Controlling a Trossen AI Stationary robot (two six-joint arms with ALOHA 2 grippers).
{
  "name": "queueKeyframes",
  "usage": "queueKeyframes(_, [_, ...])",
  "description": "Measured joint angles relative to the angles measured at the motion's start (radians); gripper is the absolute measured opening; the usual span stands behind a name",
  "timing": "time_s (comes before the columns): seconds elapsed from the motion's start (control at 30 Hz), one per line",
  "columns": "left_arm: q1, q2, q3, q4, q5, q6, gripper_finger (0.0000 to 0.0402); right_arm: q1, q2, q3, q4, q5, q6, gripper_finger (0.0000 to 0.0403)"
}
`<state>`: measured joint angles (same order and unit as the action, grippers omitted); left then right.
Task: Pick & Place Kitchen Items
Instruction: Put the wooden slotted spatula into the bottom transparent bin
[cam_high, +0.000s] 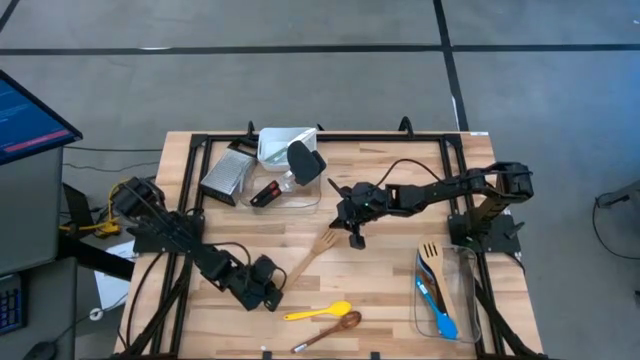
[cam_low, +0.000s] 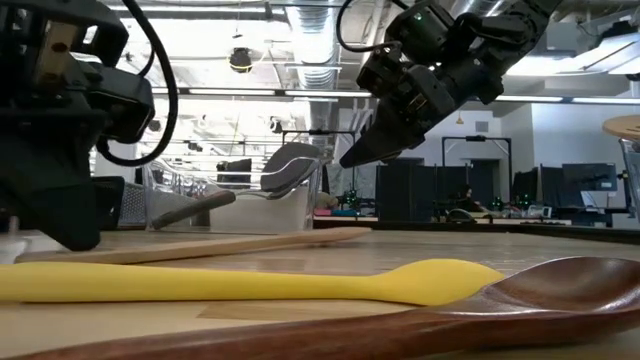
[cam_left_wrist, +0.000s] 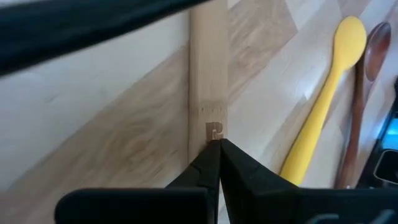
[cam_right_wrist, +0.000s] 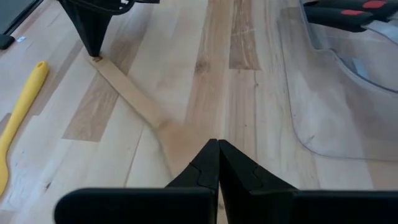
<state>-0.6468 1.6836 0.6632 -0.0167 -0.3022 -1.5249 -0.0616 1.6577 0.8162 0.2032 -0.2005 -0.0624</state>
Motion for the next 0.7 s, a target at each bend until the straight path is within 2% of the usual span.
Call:
queueKeyframes(0.1, [0.0,-0.002,0.0,-0.031,-0.013,0.001,0.0002,0.0,0.0,0.0,-0.01,0.0,0.0,0.0])
queueKeyframes(0.23, [0.005,0.001,-0.003,-0.064,-0.144,0.021,0.0002,0.0,0.0,0.0,-0.009,0.0,0.0,0.0])
queueKeyframes(0.37, [0.039,0.004,-0.006,-0.079,-0.219,0.075,0.0002,0.0,0.0,0.0,-0.009,0.0,0.0,0.0])
queueKeyframes(0.57, [0.099,0.004,-0.006,-0.098,-0.228,0.176,0.0002,0.002,0.0,0.0,-0.024,0.0,0.002,0.0])
queueKeyframes(0.7, [0.104,0.003,-0.005,-0.124,-0.233,0.186,0.0002,0.002,0.0,0.0,-0.046,0.0,0.003,0.0])
